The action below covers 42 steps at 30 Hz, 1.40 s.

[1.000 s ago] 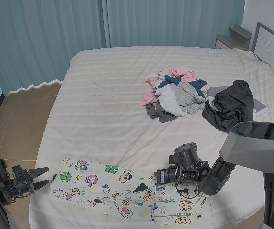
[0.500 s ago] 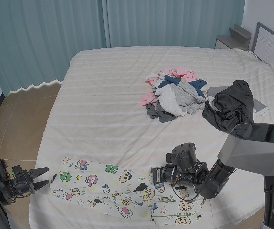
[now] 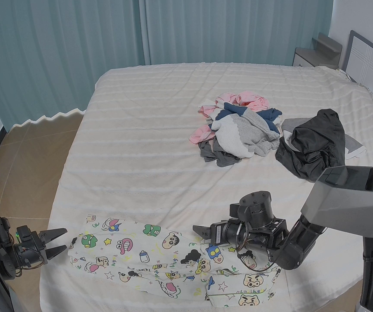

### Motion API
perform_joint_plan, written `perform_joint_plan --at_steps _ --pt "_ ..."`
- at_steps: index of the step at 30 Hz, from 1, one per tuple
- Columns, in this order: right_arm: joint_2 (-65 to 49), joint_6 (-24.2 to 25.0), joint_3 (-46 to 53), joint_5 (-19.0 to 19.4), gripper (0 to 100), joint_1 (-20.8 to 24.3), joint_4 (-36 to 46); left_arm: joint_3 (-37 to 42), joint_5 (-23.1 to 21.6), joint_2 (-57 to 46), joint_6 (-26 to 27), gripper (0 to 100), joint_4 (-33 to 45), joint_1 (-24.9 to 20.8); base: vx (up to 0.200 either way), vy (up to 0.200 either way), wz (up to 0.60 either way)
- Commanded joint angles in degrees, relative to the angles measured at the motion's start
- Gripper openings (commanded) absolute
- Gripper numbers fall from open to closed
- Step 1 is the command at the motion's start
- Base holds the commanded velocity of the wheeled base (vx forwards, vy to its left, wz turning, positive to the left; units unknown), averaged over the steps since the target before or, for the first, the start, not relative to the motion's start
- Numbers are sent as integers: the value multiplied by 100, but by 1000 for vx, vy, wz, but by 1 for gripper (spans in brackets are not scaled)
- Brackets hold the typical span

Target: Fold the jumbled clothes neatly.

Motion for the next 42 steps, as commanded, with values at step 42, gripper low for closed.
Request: perform_joint_plan --at_steps 42 --pt "-5206 889 4328 144 100 -1101 -94 -4495 3738 -1941 4567 100 8696 -1809 0 0 0"
